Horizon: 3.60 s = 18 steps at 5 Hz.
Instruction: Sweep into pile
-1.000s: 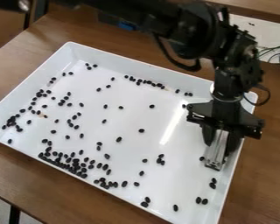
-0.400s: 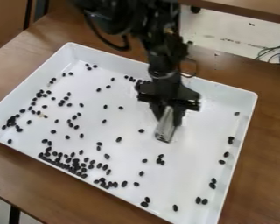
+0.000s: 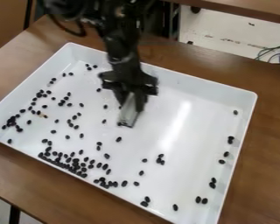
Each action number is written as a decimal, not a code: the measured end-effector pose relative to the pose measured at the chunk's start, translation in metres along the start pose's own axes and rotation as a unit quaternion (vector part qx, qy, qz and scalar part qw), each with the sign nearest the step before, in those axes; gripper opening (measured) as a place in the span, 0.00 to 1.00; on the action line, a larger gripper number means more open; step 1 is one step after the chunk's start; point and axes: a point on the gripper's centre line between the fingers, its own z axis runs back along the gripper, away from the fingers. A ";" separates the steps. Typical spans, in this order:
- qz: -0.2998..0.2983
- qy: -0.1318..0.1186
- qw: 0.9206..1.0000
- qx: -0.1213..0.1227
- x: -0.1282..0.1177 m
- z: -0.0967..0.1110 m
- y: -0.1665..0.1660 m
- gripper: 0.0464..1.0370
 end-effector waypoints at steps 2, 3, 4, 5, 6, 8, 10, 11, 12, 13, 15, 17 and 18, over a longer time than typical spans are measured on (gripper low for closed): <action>0.032 0.018 0.999 0.007 -0.010 0.011 0.054 0.31; 0.039 0.032 0.999 0.010 -0.027 0.018 0.069 0.31; 0.033 0.028 0.999 0.006 -0.035 0.024 0.067 0.31; 0.017 0.001 1.000 -0.011 -0.031 0.033 0.054 0.31; 0.001 -0.018 1.000 -0.011 -0.026 0.045 0.027 0.31; -0.010 -0.052 0.998 -0.031 -0.032 0.061 -0.064 0.31; -0.068 -0.046 0.988 -0.128 -0.068 0.048 -0.154 0.31; -0.060 -0.026 0.986 -0.150 -0.083 0.034 -0.179 0.31; -0.050 -0.002 0.988 -0.146 -0.093 0.017 -0.175 0.31; -0.054 -0.005 0.988 -0.143 -0.094 0.010 -0.160 0.31; -0.040 -0.021 0.993 -0.113 -0.073 0.008 -0.082 0.31; 0.002 -0.011 0.995 -0.097 -0.052 0.005 0.010 0.31; -0.019 0.002 0.994 -0.107 -0.042 0.002 0.034 0.31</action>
